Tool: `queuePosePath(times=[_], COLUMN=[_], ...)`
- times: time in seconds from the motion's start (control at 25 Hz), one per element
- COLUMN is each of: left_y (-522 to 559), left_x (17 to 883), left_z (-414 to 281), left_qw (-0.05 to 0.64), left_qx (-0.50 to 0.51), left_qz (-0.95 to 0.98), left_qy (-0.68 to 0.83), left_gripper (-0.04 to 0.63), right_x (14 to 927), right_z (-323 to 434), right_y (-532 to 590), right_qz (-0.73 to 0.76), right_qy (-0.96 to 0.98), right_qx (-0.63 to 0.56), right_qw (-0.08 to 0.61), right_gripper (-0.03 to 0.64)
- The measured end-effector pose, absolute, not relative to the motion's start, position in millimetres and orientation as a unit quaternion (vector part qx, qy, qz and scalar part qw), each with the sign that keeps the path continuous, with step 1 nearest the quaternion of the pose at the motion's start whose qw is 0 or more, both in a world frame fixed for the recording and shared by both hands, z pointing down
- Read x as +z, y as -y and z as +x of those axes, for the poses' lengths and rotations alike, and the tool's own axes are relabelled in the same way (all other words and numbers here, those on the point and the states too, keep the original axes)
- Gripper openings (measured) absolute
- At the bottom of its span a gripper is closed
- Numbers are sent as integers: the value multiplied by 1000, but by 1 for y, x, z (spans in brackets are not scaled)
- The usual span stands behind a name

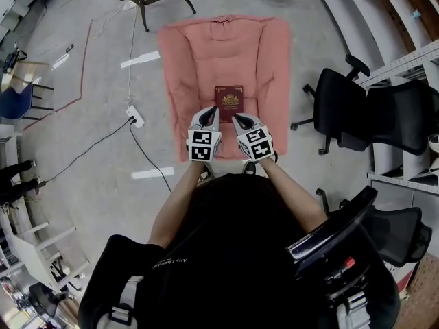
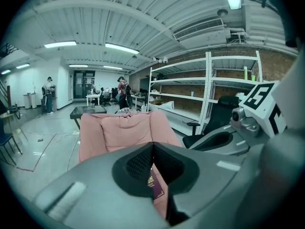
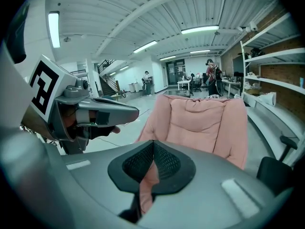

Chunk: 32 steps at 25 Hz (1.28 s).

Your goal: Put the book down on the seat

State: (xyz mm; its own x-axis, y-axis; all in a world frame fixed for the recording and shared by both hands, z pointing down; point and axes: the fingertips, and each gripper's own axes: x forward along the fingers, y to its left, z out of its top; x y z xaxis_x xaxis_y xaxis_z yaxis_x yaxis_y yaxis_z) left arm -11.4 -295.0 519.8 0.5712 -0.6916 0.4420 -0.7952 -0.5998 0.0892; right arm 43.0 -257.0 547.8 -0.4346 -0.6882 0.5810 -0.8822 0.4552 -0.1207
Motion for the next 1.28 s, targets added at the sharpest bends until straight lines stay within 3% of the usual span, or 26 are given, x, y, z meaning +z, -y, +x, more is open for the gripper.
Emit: queuePosePath(times=[0.56, 1.28], left_y=[300, 337], left_x=[471, 342], left_z=[8, -35], left_qw=[88, -34], left_qx=[148, 43], left_qz=[891, 875], left_qy=[420, 480], left_gripper=[2, 2], right_x=[521, 352], right_z=[60, 36], right_y=[269, 326], right_qz=[510, 545], right_qy=[817, 837], right_qx=[182, -1], right_qw=[199, 55], right_gripper=[12, 12])
